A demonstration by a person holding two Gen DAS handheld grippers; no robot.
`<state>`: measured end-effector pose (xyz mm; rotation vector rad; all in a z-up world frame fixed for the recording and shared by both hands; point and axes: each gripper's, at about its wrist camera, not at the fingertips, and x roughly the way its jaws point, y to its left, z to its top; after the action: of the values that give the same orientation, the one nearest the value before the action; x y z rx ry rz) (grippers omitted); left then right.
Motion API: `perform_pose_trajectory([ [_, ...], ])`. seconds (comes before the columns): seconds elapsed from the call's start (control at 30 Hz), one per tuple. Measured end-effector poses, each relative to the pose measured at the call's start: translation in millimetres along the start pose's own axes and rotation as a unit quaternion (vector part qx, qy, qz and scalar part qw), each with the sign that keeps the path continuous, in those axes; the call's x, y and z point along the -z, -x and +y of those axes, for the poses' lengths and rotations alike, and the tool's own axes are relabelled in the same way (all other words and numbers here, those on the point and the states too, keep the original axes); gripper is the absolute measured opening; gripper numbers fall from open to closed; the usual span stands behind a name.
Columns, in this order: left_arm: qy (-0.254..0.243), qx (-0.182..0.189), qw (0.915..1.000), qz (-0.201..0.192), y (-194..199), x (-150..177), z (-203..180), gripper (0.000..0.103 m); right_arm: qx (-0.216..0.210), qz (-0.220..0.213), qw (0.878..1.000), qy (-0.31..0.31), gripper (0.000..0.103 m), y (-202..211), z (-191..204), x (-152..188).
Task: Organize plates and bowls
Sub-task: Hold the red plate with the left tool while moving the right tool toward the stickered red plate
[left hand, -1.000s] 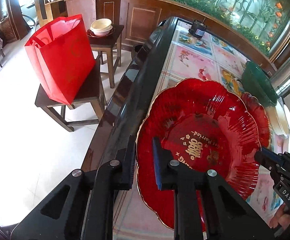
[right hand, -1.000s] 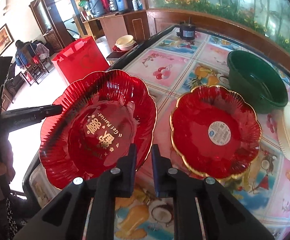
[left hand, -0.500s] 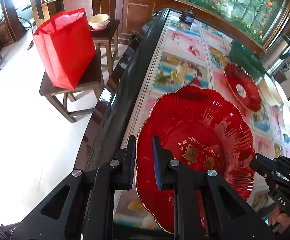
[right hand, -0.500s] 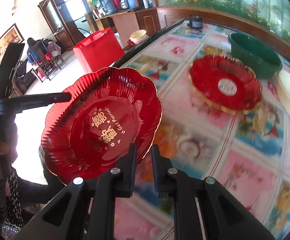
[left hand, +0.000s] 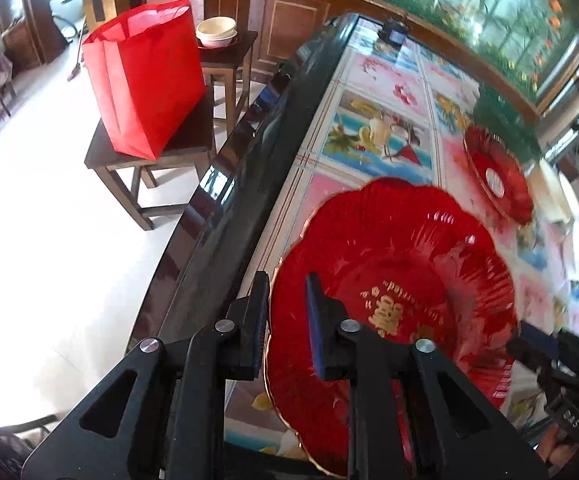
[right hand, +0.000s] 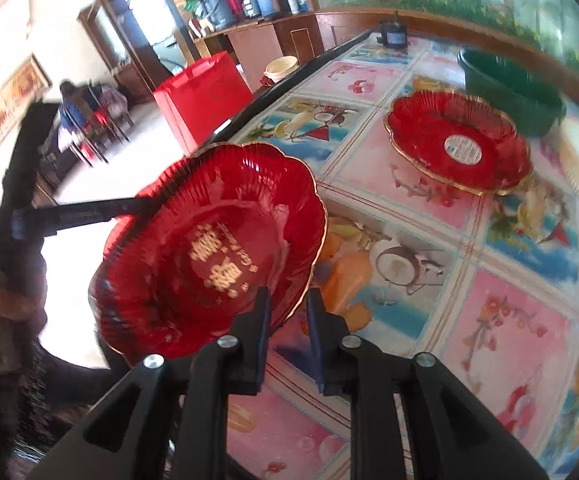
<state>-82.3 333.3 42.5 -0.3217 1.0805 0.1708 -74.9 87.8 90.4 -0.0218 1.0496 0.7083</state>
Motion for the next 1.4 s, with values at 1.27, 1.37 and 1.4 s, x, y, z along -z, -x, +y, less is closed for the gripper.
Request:
perform_pose_trajectory([
  [1.27, -0.136, 0.080, 0.9845, -0.078, 38.1, -50.2, -205.4, 0.072, 0.048, -0.077, 0.984, -0.154, 0.079, 96.7, -153.9, 14.8],
  [1.37, -0.143, 0.074, 0.9843, -0.072, 27.7, -57.3, -217.1, 0.072, 0.053, -0.076, 0.983, -0.158, 0.079, 95.4, -163.8, 6.3],
  [1.4, -0.147, 0.071, 0.9841, -0.070, 24.5, -58.8, -220.5, 0.072, 0.054, -0.077, 0.983, -0.159, 0.079, 94.9, -165.8, 3.7],
])
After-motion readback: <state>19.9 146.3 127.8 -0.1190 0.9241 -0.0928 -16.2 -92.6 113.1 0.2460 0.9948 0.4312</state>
